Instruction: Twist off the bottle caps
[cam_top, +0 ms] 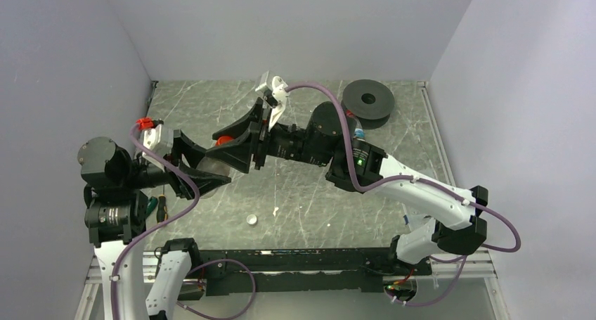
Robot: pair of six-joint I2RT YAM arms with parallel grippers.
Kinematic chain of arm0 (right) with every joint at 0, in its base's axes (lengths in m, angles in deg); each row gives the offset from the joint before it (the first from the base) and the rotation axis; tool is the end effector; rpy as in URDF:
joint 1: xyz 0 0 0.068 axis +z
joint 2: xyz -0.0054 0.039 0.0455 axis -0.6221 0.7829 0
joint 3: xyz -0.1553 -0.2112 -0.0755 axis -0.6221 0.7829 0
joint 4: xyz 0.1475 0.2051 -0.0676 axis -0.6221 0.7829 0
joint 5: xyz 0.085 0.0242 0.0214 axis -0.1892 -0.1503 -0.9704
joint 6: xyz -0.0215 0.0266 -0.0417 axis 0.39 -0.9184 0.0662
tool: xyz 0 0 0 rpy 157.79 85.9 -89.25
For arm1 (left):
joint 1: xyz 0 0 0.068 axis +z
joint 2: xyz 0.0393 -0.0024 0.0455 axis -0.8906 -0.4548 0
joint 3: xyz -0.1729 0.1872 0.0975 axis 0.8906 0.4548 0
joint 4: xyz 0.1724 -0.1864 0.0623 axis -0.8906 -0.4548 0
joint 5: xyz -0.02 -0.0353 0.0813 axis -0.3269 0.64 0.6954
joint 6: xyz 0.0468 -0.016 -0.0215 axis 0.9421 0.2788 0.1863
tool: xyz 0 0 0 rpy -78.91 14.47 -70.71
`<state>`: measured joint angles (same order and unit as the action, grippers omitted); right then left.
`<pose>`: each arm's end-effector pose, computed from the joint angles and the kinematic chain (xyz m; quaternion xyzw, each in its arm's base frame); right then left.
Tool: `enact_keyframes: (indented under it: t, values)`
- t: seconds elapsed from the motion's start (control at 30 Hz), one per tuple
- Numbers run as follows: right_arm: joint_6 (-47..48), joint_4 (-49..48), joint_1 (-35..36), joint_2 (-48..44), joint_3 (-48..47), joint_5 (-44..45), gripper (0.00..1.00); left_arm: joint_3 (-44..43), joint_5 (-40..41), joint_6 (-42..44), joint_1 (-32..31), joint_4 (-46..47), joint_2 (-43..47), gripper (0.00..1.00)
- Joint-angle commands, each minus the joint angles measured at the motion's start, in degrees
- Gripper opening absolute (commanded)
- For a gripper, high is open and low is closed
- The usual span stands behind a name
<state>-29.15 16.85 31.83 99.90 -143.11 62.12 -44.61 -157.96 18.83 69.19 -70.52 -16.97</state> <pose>0.1006 0.3027 0.5161 -0.3511 0.5214 0.5833 0.5144 0.0830 -0.0265 0.4511 0.3956 0.5833 -0.4802 0.5222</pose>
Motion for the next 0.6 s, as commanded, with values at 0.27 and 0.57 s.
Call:
enact_keyframes:
  t: [0.27,0.57]
  values:
    - [-1.07,2.65,2.61,-1.6,-3.95,23.53,1.0,-1.72,8.98,13.62,0.09,-8.14,0.39,0.0]
    - [-10.65,20.4,3.15,7.17,-18.5,35.88,0.98,1.68,23.57,19.74,0.09,-4.5,3.69,0.0]
